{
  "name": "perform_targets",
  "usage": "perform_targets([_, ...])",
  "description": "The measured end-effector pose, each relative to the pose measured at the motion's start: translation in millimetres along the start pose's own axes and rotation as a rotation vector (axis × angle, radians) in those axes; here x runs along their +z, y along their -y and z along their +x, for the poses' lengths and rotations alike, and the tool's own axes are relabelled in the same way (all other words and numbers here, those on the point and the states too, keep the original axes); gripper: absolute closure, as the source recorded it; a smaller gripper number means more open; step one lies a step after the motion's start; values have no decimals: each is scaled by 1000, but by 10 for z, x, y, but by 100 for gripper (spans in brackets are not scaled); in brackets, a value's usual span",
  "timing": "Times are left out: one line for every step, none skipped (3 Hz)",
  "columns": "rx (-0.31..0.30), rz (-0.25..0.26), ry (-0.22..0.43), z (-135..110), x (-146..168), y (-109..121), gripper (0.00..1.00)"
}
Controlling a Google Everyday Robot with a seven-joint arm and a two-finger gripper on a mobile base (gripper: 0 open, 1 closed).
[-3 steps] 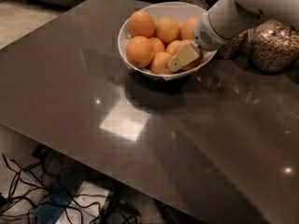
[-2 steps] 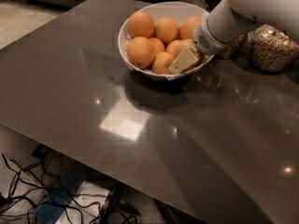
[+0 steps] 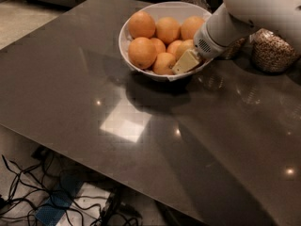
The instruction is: Pick orange from white bowl
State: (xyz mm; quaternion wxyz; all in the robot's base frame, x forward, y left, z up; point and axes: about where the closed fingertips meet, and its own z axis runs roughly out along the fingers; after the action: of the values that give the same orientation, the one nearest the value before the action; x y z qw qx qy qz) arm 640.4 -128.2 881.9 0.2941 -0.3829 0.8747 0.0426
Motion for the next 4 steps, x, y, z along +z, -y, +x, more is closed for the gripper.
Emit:
perform_targets([-22, -23, 14, -27, -49, -31, 67])
perform_targets([-79, -85, 79, -158, -324, -84, 90])
perform_targets([-177, -145, 179, -369, -683, -149, 100])
perform_targets([-303, -218, 287, -482, -868, -227, 100])
